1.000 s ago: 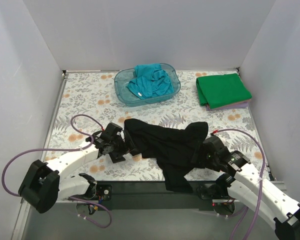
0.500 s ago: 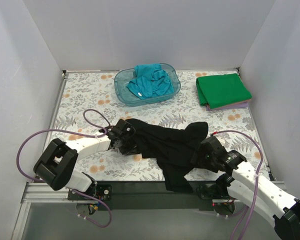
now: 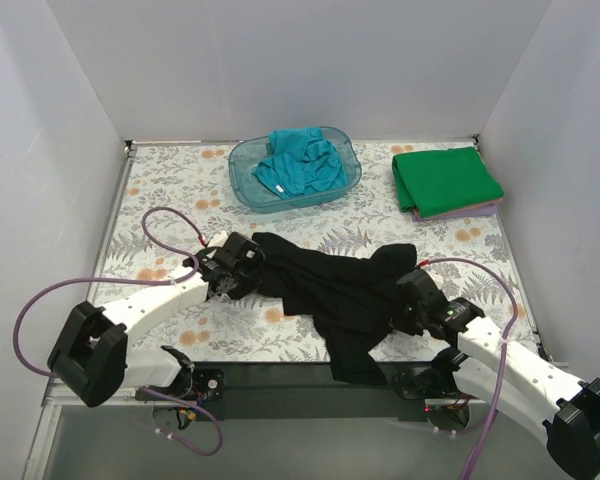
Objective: Fold and stack the t-shirts
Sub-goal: Flatten the tshirt out
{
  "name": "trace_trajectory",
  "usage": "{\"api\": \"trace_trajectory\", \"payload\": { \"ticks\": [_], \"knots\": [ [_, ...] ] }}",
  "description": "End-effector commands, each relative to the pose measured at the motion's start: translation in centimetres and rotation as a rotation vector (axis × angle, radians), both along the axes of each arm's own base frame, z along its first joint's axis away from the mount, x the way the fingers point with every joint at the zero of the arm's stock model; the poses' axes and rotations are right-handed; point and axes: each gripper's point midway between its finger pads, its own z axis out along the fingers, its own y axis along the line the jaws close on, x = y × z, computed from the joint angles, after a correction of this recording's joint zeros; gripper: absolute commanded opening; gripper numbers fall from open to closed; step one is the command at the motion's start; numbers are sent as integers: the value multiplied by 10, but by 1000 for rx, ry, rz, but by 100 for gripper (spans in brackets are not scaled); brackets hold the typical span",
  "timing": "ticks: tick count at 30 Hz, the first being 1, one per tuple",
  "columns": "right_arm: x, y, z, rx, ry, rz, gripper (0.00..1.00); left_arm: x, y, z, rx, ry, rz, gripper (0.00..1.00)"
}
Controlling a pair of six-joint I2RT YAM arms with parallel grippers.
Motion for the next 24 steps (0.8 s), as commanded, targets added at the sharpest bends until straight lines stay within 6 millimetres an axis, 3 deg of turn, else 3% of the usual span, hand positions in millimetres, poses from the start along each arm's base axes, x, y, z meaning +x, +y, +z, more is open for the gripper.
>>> {"api": "trace_trajectory", "payload": {
  "ticks": [1,3,4,5,6,7,8,10,11,12,14,15,20,21,23,24],
  "knots": [
    [22,-3,36,-23,-127,-7,1,19,17,42,53,-135,60,0],
    [33,-5,62,-20,-206,-16,1,29,18,72,35,-212,83,0],
    [43,-10,90,-27,-283,-38,1,30,21,81,41,-229,89,0],
    [47,-14,106,-33,-323,-54,1,38,19,102,26,-277,97,0],
    [53,-22,138,-50,-393,-84,1,43,22,128,14,-337,113,0],
    [56,-27,154,-53,-429,-108,1,42,25,131,19,-345,119,0],
    [59,-30,171,-57,-470,-115,1,45,26,147,12,-384,120,0],
    [65,-40,205,-64,-555,-151,1,51,28,192,-34,-488,137,0],
    [67,-42,237,-44,-623,-154,1,53,29,208,-48,-526,140,0],
    [68,-42,250,-48,-646,-148,1,55,29,237,-69,-588,137,0],
    [70,-48,279,-41,-701,-170,1,54,38,270,-86,-659,159,0],
    [69,-50,302,-29,-747,-169,1,53,41,302,-117,-721,172,0],
    [58,-66,364,24,-884,-209,1,26,88,380,-165,-902,317,0],
    [51,-72,388,55,-933,-224,1,23,94,389,-171,-928,329,0],
    [43,-78,411,70,-986,-218,1,7,111,418,-199,-991,368,0],
    [35,-82,437,105,-1037,-217,1,1,116,430,-216,-1015,373,0]
  ]
}}
